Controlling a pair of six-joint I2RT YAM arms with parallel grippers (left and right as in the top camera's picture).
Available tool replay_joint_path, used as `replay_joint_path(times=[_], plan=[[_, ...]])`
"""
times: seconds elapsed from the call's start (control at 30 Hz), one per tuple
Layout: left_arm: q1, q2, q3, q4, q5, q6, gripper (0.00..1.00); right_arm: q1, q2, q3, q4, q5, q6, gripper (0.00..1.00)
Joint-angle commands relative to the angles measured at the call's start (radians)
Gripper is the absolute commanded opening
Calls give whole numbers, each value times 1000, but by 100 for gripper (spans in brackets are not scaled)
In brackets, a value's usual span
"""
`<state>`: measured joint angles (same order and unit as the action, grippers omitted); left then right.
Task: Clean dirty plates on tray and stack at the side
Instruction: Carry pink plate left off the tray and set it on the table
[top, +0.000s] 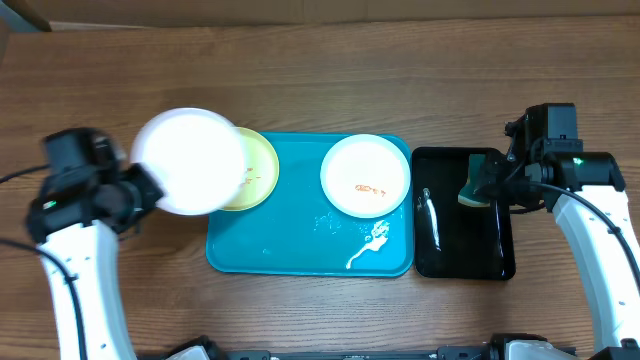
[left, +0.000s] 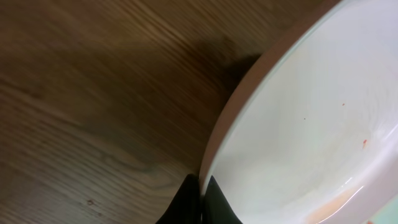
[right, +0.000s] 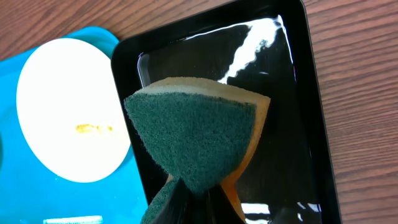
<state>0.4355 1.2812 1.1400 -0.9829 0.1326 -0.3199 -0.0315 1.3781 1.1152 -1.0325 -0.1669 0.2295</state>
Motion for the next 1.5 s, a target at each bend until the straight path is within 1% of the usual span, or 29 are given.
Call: replay_joint_path(times=[0.0,0.1,0.2,0.27,0.47,0.73,0.77,0.8,0.87,0.9,0.97,1.07,1.23,1.37,1.43,1.47], plan=[[139,34,24,31,28,-59,4,-3,-11,4,3,8,-22,4],[245,84,24,65,25,-125,4,-3,-11,4,-2,9,-22,4],[308,140,24,87,41,-185,4,-3,-11,4,-7,9,-22,4],[332,182,24,87,40,-196,4,-3,-11,4,-7,9,-22,4],[346,309,24,85,-56,-209,4,-3,-11,4,-14,9,-22,4],[346,425,24,113,-63,-195,5,-3,-11,4,-26,9,-22,4],[345,431,24,113,-62,-187,9,-3,-11,4,-26,9,-22,4],[345,436,24,109,-62,-181,16,-3,-11,4,-26,9,-22,4],[345,439,24,103,-62,-181,38,-3,-11,4,-26,9,-22,4],[345,439,24,100,-62,-181,47,-3,-11,4,-26,9,-22,4],[345,439,24,93,-62,-181,57,-3,-11,4,-26,9,-22,4],[345,437,29,82,-21,-180,59,-3,-11,4,-26,9,-22,4],[323,410,77,79,174,-89,59,-3,-11,4,-27,9,-22,4],[249,370,121,102,265,51,60,-3,-11,4,-33,9,-22,4],[195,354,128,124,285,134,62,-3,-11,4,-35,9,-22,4],[146,348,128,141,283,187,63,-3,-11,4,-36,8,-21,4]])
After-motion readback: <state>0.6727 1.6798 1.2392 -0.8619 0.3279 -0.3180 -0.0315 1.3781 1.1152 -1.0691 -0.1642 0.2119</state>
